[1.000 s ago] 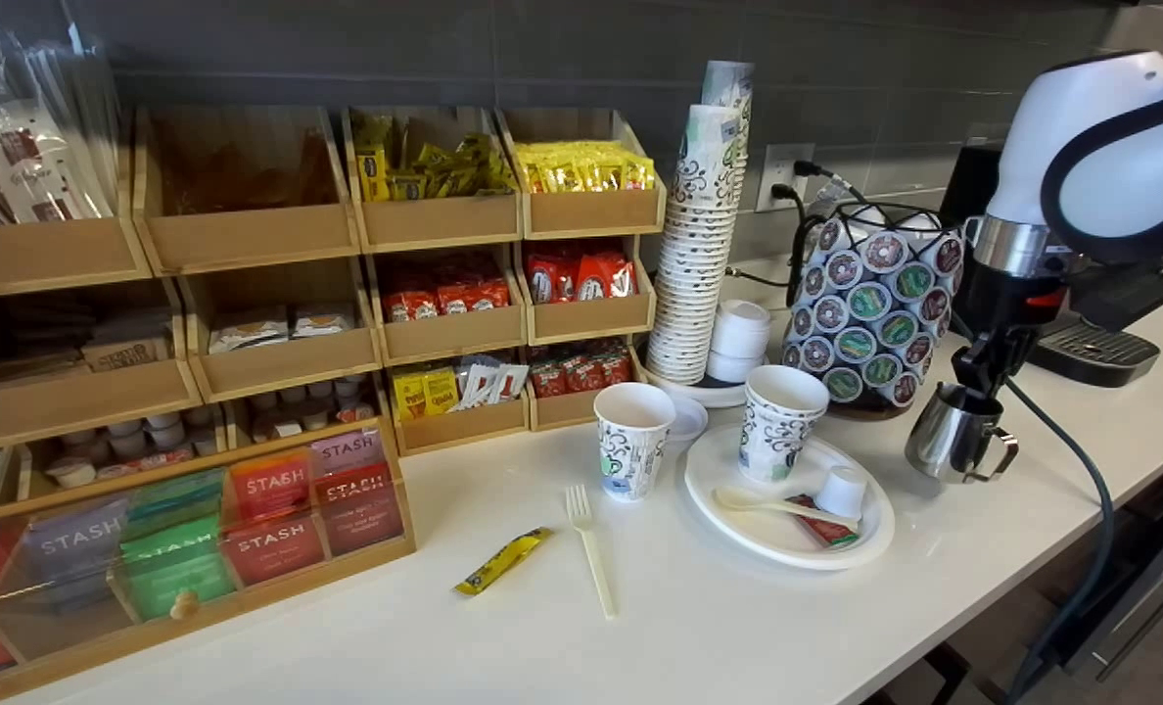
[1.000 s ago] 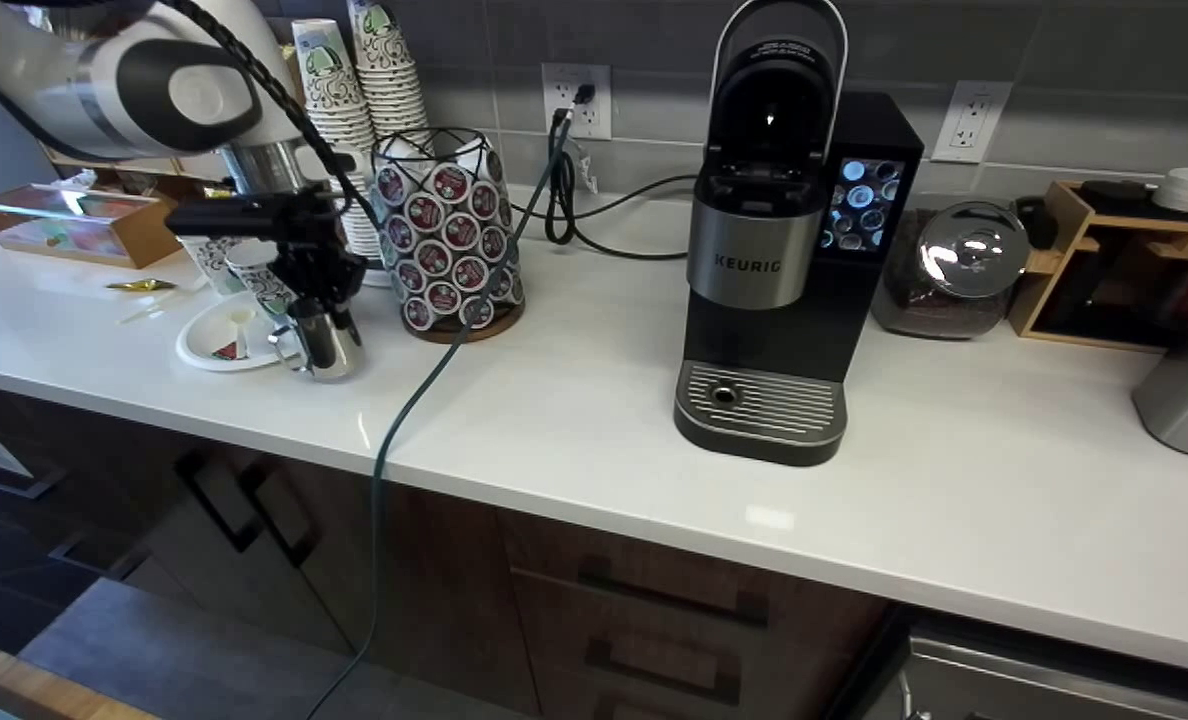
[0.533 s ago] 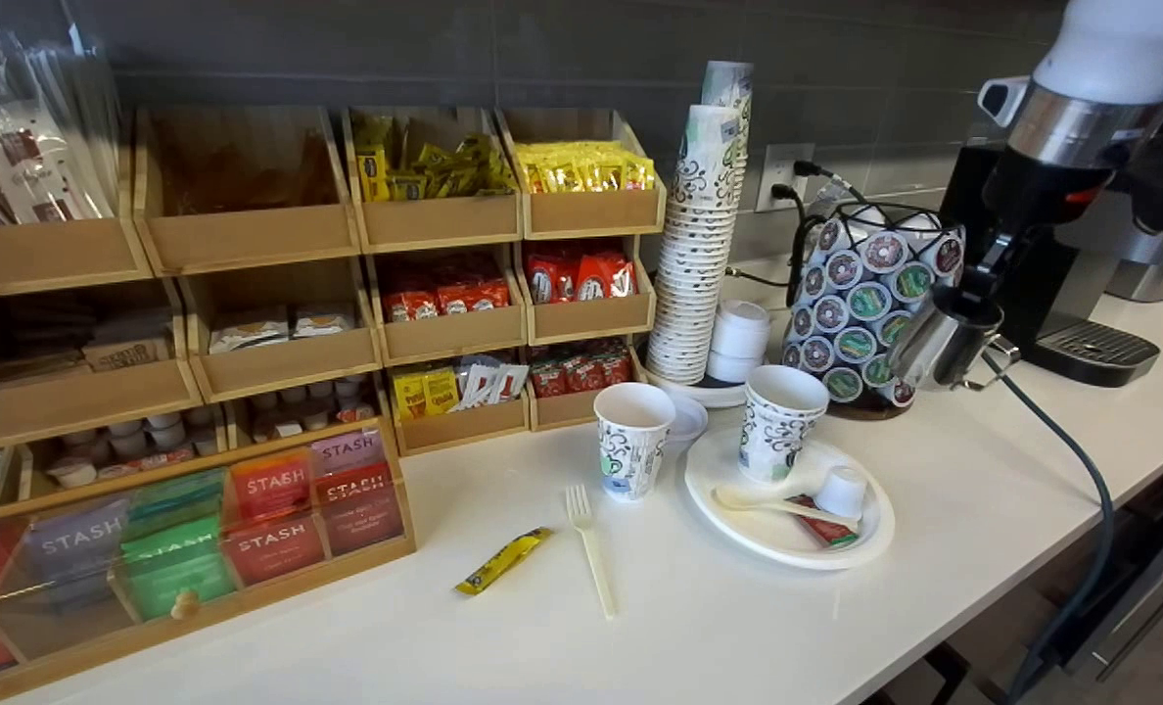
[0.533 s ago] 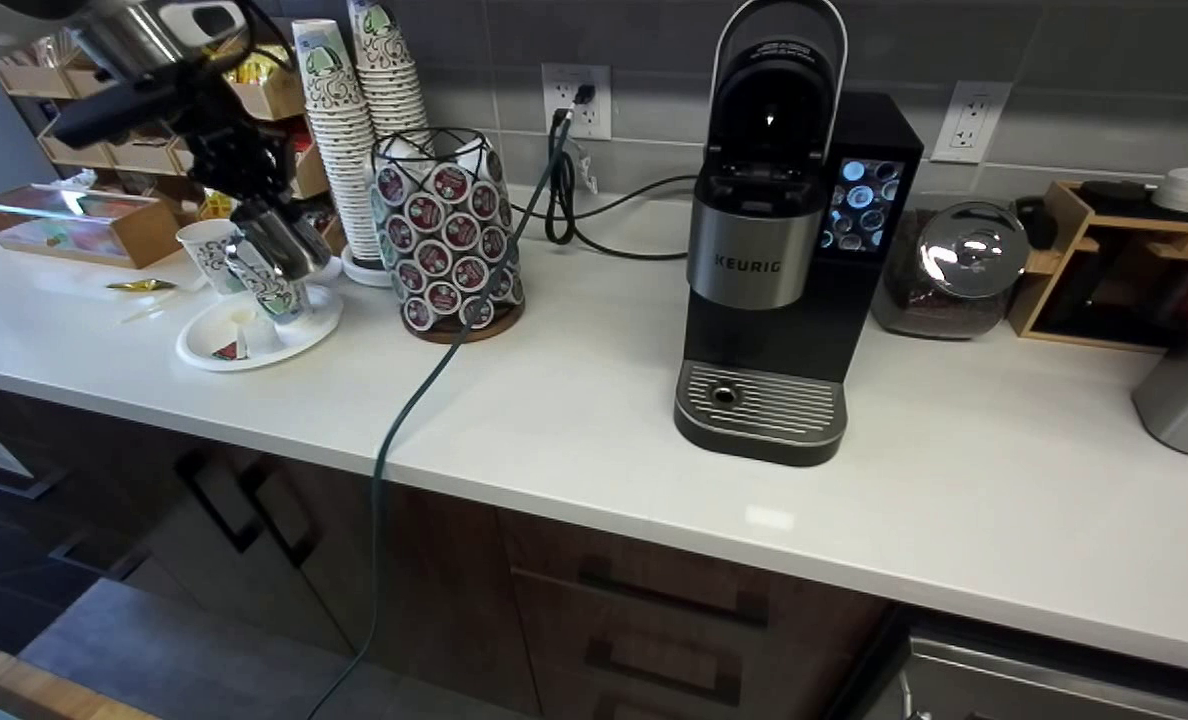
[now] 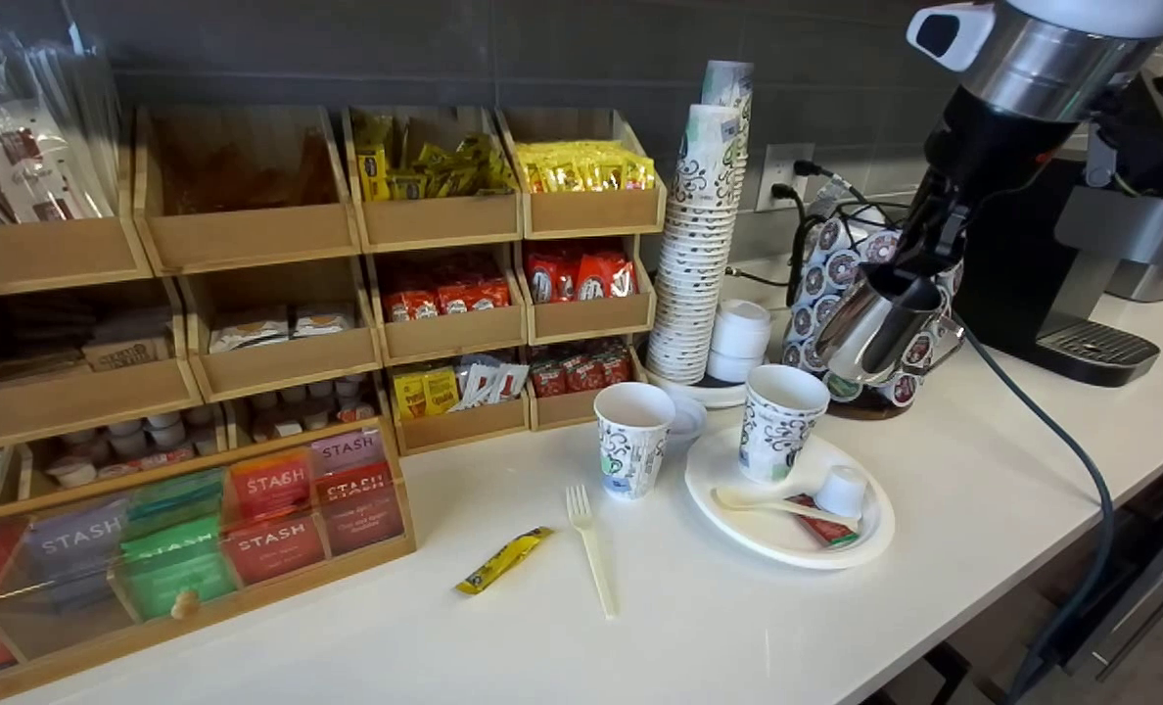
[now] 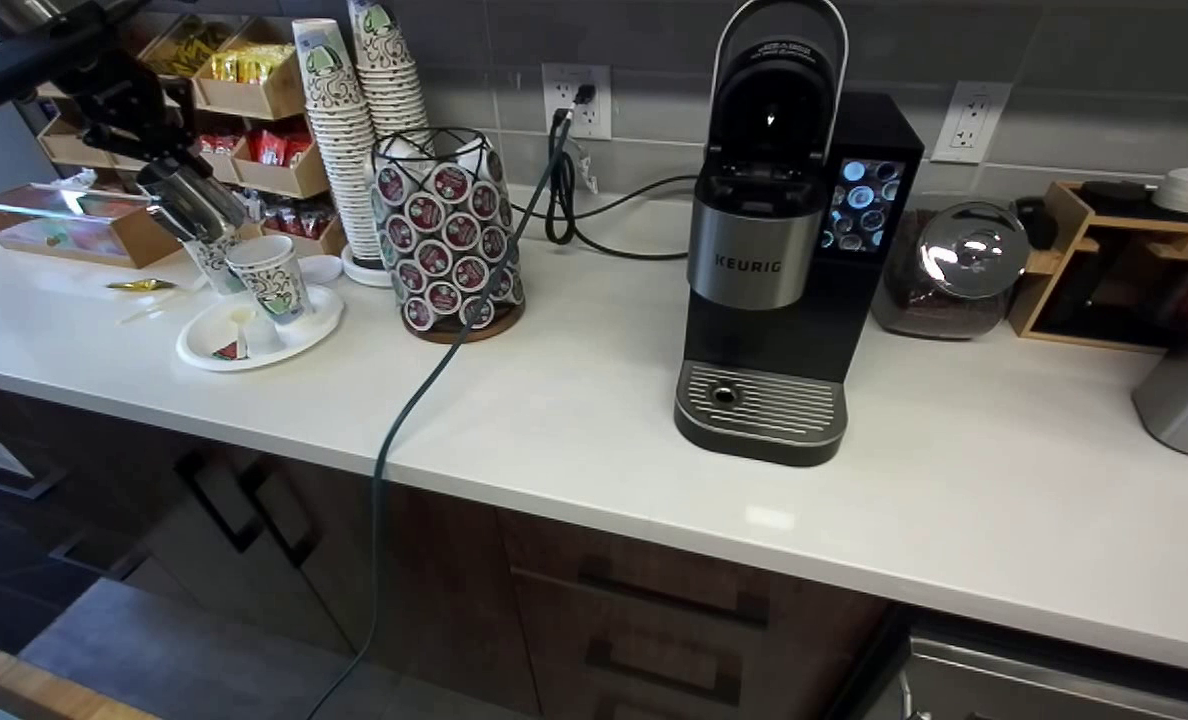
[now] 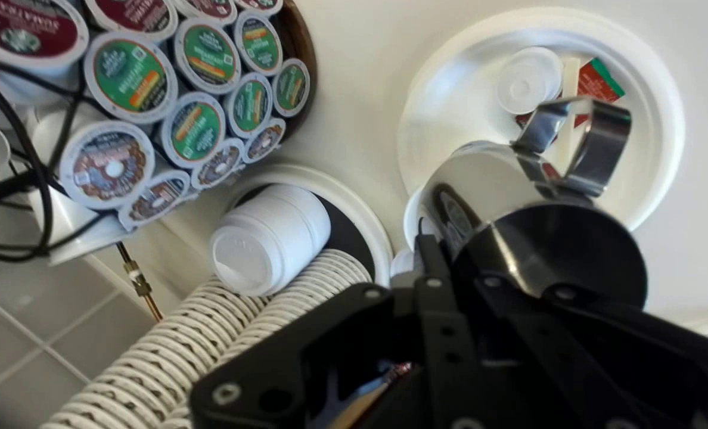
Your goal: Put the silver cup inside the paper cups on the white plate
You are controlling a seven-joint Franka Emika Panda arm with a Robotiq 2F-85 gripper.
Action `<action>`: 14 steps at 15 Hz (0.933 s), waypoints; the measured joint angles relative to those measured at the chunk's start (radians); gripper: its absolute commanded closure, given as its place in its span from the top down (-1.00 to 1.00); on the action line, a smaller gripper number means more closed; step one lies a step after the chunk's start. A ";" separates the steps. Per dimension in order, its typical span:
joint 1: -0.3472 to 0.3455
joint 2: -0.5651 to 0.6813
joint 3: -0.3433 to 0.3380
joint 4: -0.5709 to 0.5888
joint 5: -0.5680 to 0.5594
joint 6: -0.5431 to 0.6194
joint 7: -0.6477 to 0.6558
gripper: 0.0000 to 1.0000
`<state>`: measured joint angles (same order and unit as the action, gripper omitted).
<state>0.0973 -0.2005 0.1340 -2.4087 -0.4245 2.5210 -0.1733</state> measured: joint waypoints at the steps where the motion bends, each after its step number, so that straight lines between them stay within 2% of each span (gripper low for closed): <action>1: 0.002 0.010 0.015 0.012 -0.029 -0.009 -0.009 -0.98; 2: 0.001 0.024 0.026 0.033 -0.065 -0.023 -0.009 -0.91; 5: -0.007 0.069 0.028 0.095 -0.112 -0.059 -0.010 -0.91; 6: -0.010 0.078 0.027 0.103 -0.116 -0.060 -0.011 -0.98; 10: -0.010 0.094 0.026 0.112 -0.115 -0.060 -0.009 -0.98; 14: 0.005 0.153 0.027 0.184 -0.109 -0.059 -0.027 -0.98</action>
<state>0.1019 -0.0476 0.1614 -2.2249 -0.5331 2.4617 -0.2002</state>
